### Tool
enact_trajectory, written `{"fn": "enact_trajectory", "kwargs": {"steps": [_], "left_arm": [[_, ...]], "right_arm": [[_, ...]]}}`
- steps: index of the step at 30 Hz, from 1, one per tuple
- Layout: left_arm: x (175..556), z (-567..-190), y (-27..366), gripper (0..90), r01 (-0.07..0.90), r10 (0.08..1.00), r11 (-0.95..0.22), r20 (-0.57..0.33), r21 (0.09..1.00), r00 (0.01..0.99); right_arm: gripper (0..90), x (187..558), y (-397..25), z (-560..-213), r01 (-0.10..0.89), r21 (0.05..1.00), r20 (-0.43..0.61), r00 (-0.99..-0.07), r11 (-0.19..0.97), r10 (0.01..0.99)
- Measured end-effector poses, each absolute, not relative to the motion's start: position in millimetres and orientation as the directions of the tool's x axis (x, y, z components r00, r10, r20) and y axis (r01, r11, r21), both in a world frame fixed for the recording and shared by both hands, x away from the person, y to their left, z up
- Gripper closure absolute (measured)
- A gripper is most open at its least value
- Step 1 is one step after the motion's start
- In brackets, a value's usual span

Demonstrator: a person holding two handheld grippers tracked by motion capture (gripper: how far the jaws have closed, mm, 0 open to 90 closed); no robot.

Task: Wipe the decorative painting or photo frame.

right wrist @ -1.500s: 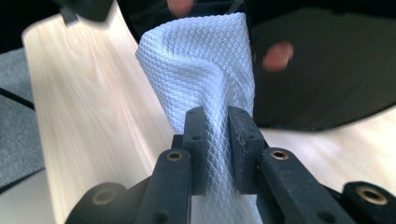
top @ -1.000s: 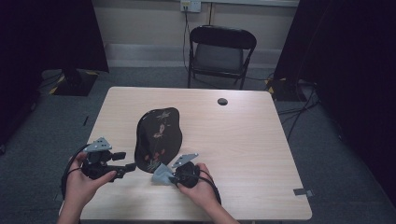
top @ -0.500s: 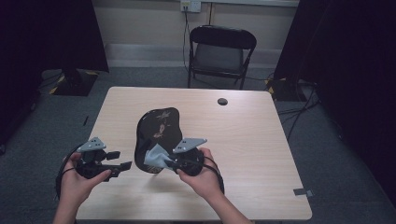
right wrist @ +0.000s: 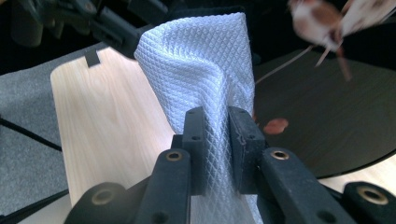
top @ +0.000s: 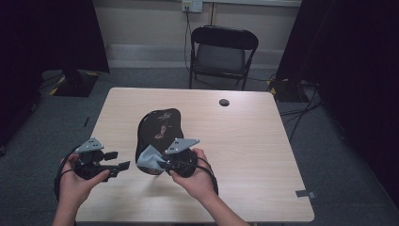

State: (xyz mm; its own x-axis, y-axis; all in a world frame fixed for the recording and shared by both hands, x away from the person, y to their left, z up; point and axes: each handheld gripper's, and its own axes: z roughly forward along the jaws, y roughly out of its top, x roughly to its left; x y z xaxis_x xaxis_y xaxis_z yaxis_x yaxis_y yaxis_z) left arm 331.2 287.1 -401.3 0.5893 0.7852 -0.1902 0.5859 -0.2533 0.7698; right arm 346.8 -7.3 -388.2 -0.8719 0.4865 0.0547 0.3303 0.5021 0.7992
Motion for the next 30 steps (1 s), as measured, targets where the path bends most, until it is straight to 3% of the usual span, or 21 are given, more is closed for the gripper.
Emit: {"fn": "enact_trajectory", "kwargs": {"steps": [22, 29, 30], "left_arm": [[335, -407, 278, 31.6, 0.584, 0.780, -0.266, -0.185, 0.767, 0.598], [335, -407, 277, 31.5, 0.584, 0.779, -0.273, -0.181, 0.764, 0.601], [335, -407, 276, 31.5, 0.585, 0.777, -0.273, -0.184, 0.764, 0.602]], "right_arm": [[78.6, 340, -11, -462, 0.409, 0.691, 0.084, -0.865, 0.596, 0.495], [78.8, 340, -17, -459, 0.410, 0.698, 0.091, -0.864, 0.587, 0.495], [78.8, 339, -18, -446, 0.392, 0.718, 0.081, -0.868, 0.575, 0.490]]}}
